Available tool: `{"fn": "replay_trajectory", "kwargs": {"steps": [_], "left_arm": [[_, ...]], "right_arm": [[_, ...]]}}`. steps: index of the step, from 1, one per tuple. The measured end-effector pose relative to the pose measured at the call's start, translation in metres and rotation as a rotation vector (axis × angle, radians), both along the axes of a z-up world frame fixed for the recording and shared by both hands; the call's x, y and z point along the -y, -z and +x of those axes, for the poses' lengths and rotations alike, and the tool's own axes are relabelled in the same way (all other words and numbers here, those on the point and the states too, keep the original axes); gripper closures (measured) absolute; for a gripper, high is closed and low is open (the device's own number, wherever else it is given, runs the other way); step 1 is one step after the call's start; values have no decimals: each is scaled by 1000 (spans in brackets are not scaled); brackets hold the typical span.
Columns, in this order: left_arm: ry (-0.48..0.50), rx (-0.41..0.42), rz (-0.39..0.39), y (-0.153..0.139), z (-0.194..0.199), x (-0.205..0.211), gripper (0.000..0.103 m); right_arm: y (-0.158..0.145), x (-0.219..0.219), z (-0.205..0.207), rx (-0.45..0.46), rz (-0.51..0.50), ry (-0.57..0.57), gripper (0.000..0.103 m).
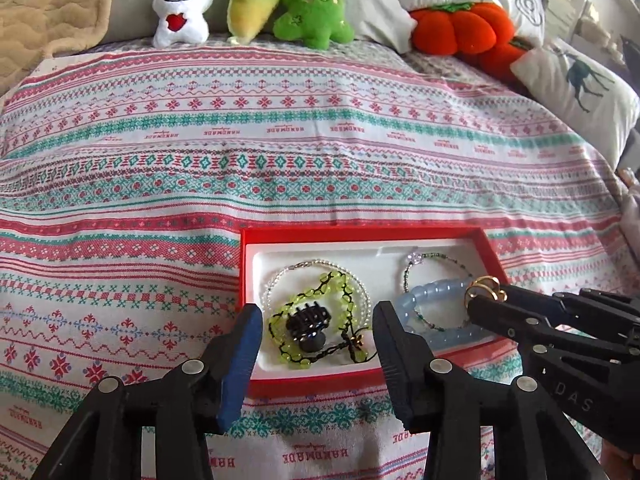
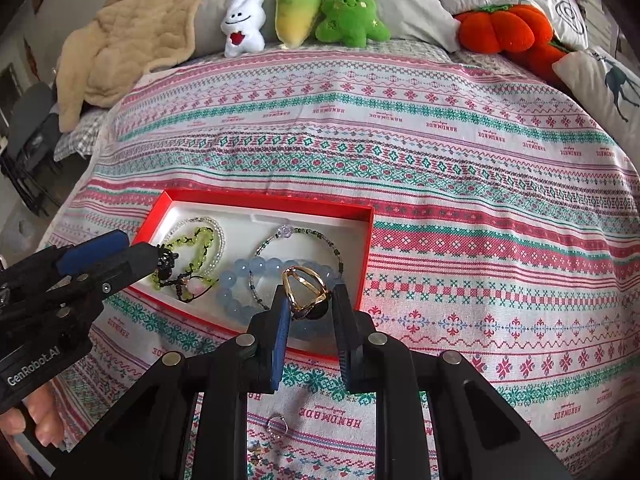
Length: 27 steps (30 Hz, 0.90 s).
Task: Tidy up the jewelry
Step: 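Open both tools to drop the bead and ring into the box, then move the left tool to a small gold charm and grasp it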
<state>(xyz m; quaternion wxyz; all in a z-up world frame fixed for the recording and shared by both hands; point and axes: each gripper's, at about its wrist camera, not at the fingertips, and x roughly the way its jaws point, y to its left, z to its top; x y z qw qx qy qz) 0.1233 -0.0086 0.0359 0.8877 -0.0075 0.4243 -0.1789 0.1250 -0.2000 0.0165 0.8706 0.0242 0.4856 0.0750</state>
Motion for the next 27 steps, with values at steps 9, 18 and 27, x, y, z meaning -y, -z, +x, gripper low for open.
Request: {"fn": "replay_trajectory", "kwargs": {"steps": [9,18,27], "left_arm": [[-77,-118,71,10,-11,-13,25],[-122,-191,98,10,-28,-15,18],[-127,-219,142,11,-43,-7,17]], "right_arm": [[-13,-2,-10,-14,31,-18,63],[-29,12,-29,-22,62,29,49],[-29,37,-56,-108,113,133,38]]}}
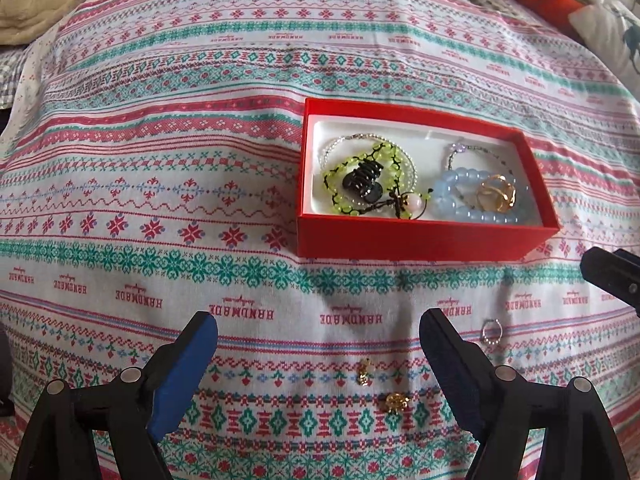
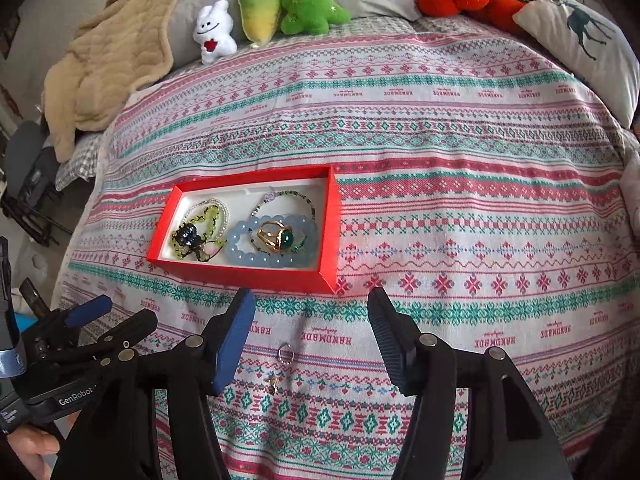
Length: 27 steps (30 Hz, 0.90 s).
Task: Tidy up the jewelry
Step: 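Move the left tool to a small gold charm and grasp it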
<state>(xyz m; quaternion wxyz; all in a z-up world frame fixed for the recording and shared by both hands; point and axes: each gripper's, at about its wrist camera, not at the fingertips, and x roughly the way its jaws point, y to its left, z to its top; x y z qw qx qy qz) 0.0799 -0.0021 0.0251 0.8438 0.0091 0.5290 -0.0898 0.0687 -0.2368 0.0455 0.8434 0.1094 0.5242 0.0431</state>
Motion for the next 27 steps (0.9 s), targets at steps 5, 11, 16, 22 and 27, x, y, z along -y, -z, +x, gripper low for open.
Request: {"fn": "replay_trajectory", "kwargs": {"steps": [5,11,16,22,27], "left_arm": [[1,-32,-8,6,-2,4,16],[5,-67,-3,15,-3,6,16],[17,-81,-2,18,-2,7,16],[40,-88,-11,19,-5,8,16],[45,-124,-73,22,-5,5,19]], "right_arm": [[1,7,-19,-33,3,19,34],[-3,7,-29,-30,-13,24,29],[3,-3,-31,-44,-58,-2,29],[9,-9,-29,-64,-50,-9,29],[12,-8,-28,-78,-52,-1,29]]}}
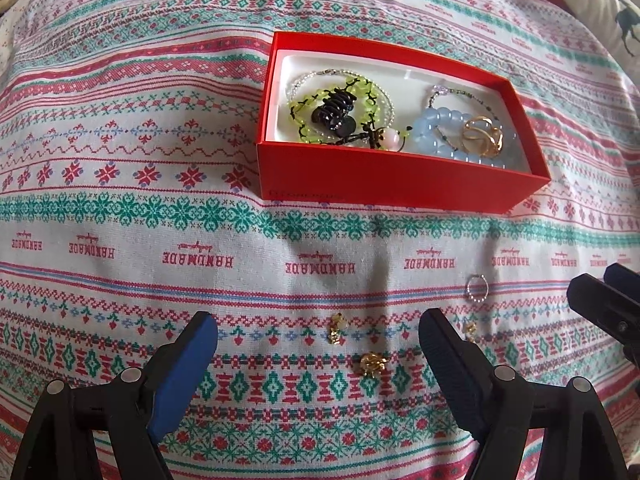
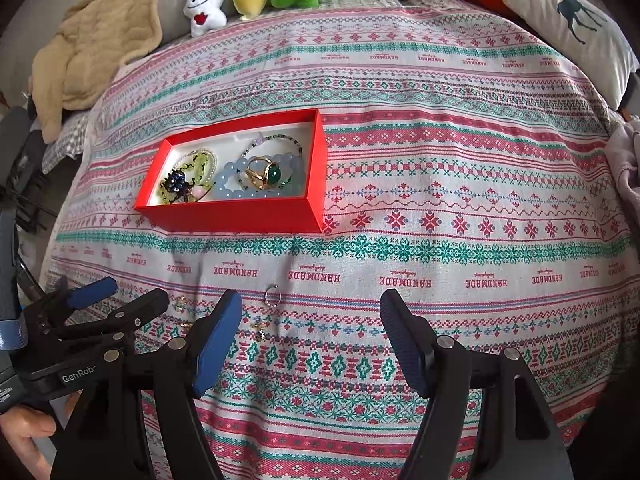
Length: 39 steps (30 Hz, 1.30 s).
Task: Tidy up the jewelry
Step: 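Move the left tool to a small gold charm and grasp it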
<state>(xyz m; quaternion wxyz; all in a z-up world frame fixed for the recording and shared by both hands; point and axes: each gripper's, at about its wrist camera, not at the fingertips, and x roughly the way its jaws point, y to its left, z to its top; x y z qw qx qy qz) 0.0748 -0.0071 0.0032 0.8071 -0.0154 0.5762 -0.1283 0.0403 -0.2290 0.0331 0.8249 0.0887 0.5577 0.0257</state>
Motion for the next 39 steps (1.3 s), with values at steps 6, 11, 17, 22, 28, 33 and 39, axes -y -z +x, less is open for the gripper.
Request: {"fn": "replay_trajectory", "kwargs": {"steps": [6,11,17,22,28,33,39], "left_arm": [[14,-34,-45,3,-1,1,31],[16,-88,-77,15,0,6,60],[44,-126,-96,23,-1,18,70],[71,-145,-75,30,-3,31,70],[81,-140,-39,38,-3,47,82],[93,-129,-30,39,-3,52,90],[67,-90,-54,26,0,42,90]], "right_arm": [[6,1,1,-25,9,7,29],[14,0,2,-59,22,6,29],[25,1,6,-100,50,19,29],[30,3,8,-117,69,37,29],[34,6,10,-127,82,50,29],[36,7,10,-131,86,52,29],[38,11,11,-136,92,61,29]]}}
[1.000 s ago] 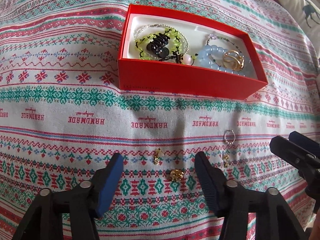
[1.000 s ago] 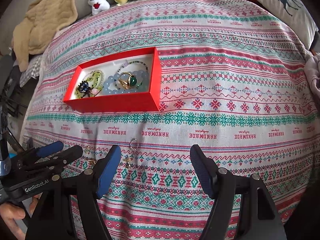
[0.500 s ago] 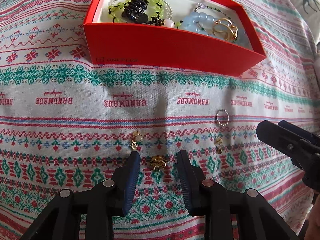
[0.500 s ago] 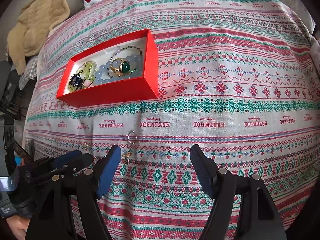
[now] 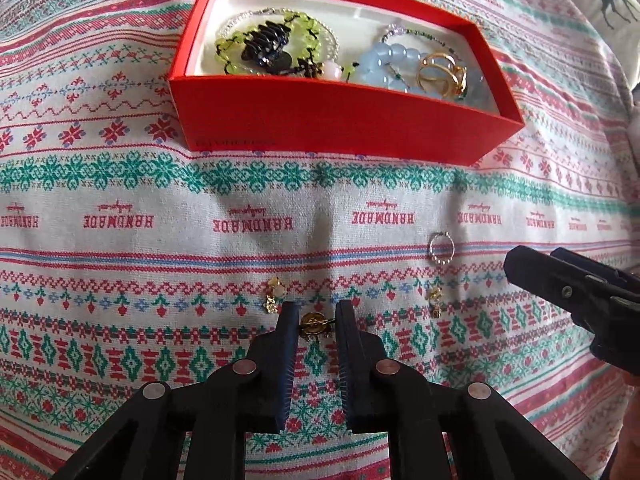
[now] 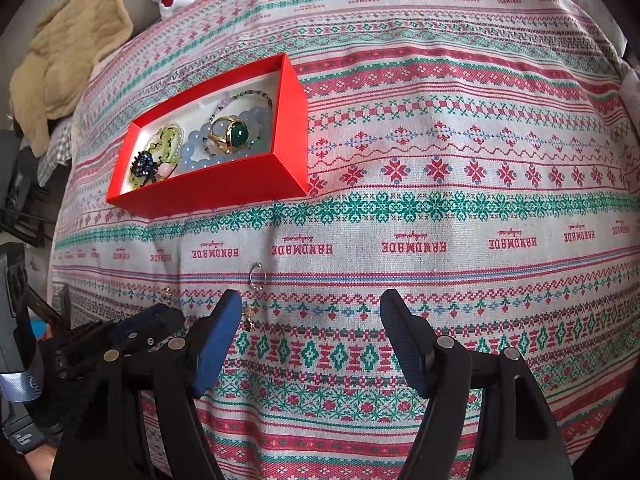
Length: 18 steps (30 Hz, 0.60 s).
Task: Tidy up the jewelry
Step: 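Move the left tool to a small gold charm and grasp it, then lift the gold charm with the left tool while the right tool grasps the silver hoop earring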
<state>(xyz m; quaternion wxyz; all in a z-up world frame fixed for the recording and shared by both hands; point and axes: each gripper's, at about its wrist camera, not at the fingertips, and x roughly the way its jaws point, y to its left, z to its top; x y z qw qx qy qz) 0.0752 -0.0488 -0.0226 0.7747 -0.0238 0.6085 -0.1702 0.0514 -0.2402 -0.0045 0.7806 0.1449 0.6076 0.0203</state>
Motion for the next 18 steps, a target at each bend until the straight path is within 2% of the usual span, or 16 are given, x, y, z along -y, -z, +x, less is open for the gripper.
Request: {"fn": "replay_trajectory", "kwargs": {"steps": [9,10,12,15,18], "left_arm": [[-59,43,-12,-15,6,-33,90],[-62,47,-11,-16,7,-36,90],[-68,50,-12,-17,7,-41,90],[-75,50,-14,-17,8,-50,90],[-82,49,-16,-17,7,-59,90]], "right_arm": [[4,-6,8,28,27,-1,31],[4,-8,9,35,30,-7,34],[4,-15,12,36,36,-28,52],[6,-25,16,36,48,-59,65],[10,-36,20,35,38,-86,71]]}}
